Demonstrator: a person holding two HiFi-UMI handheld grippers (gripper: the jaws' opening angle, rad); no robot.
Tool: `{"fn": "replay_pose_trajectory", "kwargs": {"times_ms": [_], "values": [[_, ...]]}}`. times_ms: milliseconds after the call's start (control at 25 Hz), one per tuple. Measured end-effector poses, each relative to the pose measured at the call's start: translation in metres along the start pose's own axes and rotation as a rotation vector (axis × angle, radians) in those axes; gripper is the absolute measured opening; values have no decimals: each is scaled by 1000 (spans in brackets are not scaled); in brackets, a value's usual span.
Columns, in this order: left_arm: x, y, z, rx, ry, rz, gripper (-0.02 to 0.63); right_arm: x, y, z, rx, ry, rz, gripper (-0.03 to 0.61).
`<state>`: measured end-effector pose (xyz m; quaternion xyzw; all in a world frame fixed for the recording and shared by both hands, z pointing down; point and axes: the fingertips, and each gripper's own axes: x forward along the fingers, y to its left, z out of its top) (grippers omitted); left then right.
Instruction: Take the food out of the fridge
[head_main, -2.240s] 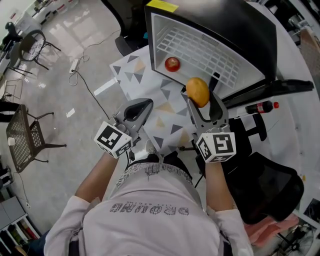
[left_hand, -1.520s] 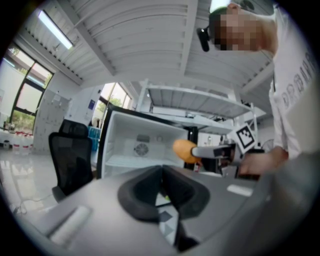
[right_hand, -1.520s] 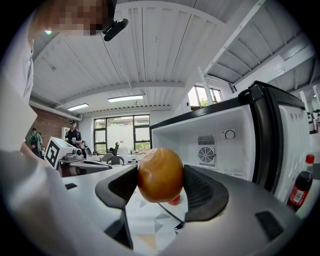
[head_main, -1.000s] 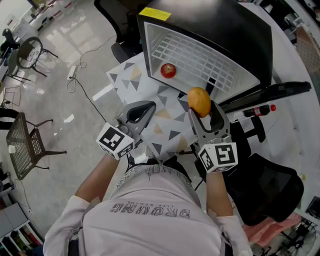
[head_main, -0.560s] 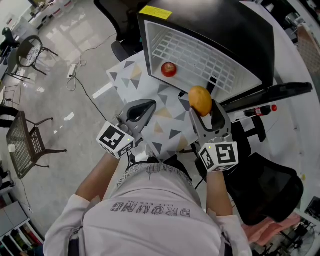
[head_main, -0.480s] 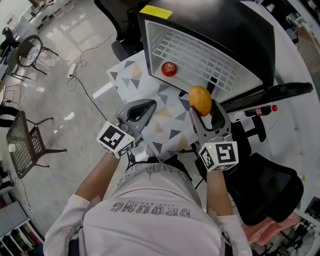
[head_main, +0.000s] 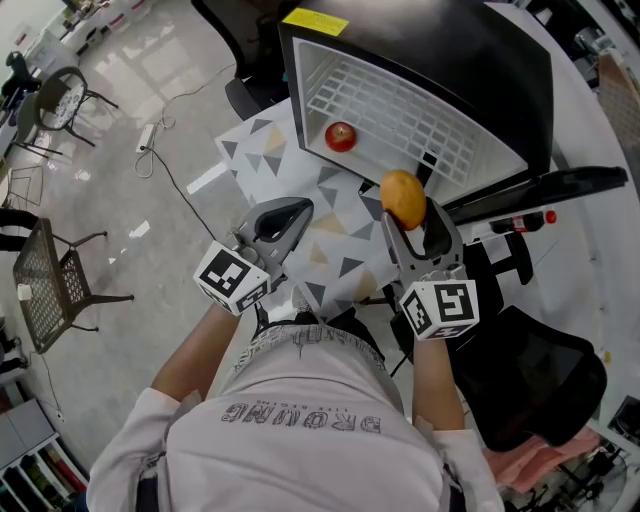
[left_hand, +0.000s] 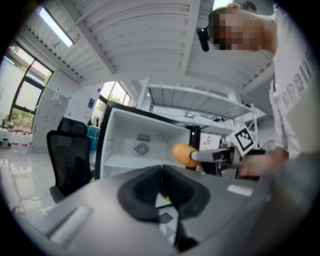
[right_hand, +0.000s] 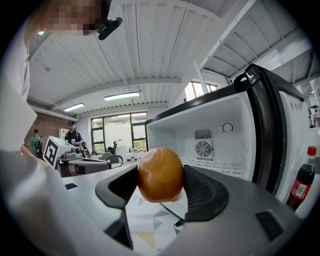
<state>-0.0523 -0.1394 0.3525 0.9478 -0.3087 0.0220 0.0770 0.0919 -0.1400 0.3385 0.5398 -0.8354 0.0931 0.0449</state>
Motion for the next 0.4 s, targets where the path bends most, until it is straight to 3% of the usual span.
{"fn": "replay_pose_trajectory", "kwargs": {"times_ms": [400], "values": [[2, -2, -5, -8, 1, 4, 9, -1, -1, -1, -9, 3, 6, 279]]}}
